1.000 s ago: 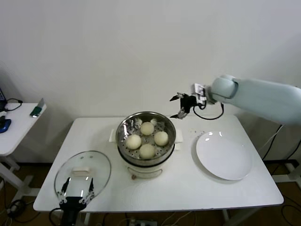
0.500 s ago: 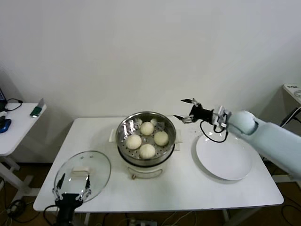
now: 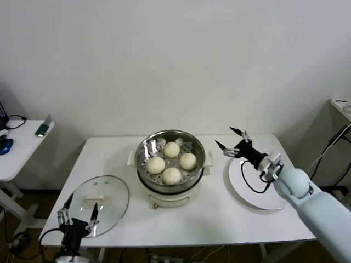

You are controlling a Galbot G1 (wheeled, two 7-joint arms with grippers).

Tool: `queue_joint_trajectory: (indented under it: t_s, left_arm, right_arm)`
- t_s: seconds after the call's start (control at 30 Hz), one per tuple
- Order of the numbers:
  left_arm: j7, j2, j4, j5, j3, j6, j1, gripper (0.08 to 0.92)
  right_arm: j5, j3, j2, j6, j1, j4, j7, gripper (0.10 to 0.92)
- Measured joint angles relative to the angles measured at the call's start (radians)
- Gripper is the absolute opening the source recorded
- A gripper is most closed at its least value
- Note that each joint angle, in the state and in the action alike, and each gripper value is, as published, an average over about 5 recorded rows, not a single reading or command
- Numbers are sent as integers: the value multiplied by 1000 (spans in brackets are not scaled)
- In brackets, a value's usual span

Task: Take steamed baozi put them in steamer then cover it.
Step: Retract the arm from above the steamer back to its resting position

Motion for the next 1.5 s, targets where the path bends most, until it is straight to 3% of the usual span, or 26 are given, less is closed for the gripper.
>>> queue_joint_trajectory:
  t_s: [0.3, 0.57, 1.5]
  left_arm:
    - [-10, 12, 73, 448, 23, 47, -51, 823]
    - [-57, 12, 190, 692, 20, 42, -131, 823]
    - [-169, 23, 510, 871, 31, 39, -370, 823]
  right_arm:
    - [-27, 264, 131, 13, -256, 34, 8, 823]
    - [-49, 388, 201, 26, -378, 39, 3, 823]
    - [-115, 477, 271, 48, -451, -3, -4, 823]
